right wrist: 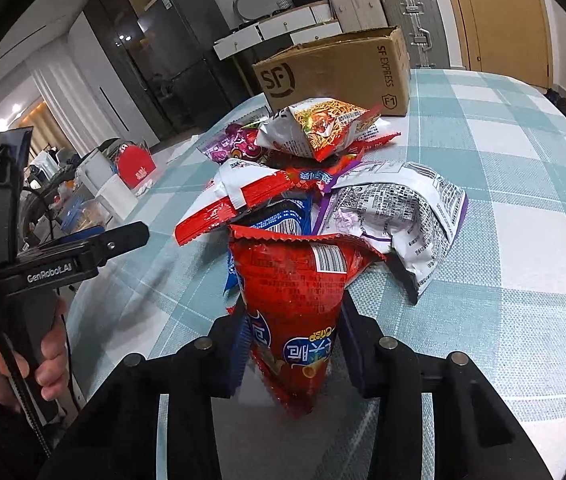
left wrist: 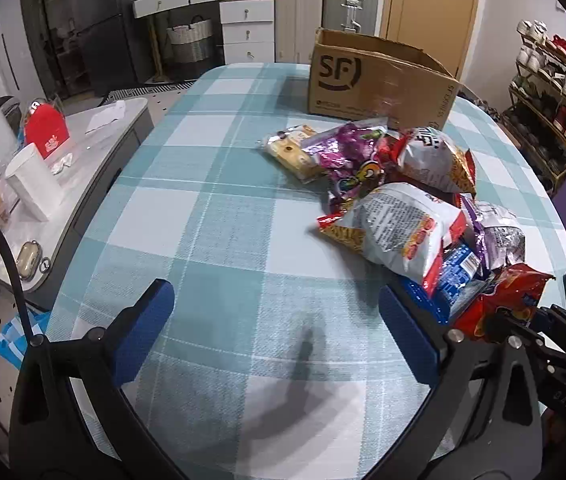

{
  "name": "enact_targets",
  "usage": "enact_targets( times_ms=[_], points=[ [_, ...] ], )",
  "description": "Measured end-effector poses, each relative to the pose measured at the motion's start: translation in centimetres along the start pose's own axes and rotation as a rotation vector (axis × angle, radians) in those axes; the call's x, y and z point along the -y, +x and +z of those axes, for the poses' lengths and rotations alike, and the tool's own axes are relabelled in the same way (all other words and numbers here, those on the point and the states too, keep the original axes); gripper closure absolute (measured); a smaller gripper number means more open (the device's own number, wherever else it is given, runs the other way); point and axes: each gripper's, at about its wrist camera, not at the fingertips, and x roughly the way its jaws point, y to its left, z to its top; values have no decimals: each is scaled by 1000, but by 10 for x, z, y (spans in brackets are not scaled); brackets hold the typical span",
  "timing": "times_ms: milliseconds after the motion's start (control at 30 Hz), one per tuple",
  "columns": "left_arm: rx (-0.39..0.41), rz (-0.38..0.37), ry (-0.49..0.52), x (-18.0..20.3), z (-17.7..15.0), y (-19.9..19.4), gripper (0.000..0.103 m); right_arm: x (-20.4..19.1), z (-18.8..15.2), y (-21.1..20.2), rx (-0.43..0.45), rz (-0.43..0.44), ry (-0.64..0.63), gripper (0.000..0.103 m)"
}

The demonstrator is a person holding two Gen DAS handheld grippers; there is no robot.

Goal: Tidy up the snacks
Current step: 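Grasp the red chip bag with the right gripper while the left gripper approaches the white snack bag, then grasp the white noodle-snack bag with the left gripper and lift it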

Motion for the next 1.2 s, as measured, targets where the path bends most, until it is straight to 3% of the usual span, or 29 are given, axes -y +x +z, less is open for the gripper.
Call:
enact_targets(
  times_ms=[233, 500, 900, 1200],
  points=[
    [-29, -3, 16, 14, 9, 12, 1, 1, -5, -30, 66, 26, -17, 63],
    [-86, -73, 1, 32, 28, 33, 1, 2, -11, -35, 71, 43, -42, 63],
    [-207, -189, -121, 33, 53, 63, 1, 12, -18, -40, 86, 106, -48, 63],
    [-275, -259, -108, 72, 61, 85, 1, 19, -18, -42, 100, 154, -15, 63]
  ],
)
